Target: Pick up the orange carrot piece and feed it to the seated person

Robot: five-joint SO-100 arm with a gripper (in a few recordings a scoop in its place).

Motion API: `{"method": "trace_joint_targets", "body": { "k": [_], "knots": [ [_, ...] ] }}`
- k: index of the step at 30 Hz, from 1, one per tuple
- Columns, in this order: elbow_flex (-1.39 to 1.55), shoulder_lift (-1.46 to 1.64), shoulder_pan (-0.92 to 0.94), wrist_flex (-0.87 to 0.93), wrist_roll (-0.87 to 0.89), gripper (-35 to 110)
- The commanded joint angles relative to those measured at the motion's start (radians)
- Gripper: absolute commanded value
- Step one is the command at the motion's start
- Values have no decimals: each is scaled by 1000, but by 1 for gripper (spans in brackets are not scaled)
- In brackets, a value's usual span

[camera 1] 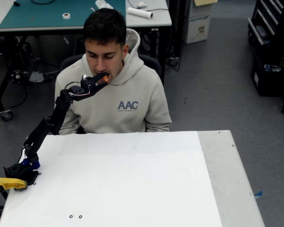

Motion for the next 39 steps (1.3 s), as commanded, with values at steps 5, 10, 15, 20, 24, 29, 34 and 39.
{"method": "trace_joint_targets", "body": {
  "k": [5, 10, 15, 20, 24, 29, 34, 39],
  "knots": [
    [-84, 130, 104, 0, -12, 32],
    [-84, 129, 161, 0, -11, 30],
    [-83, 129, 170, 0, 2, 22],
    [-81, 121, 167, 2, 3, 6],
    [-74, 127, 175, 12, 3, -4],
    [-72, 129, 176, 14, 20, -2],
    [-71, 130, 176, 15, 207, -2],
    [-69, 130, 169, 15, 451, -2]
  ]
}}
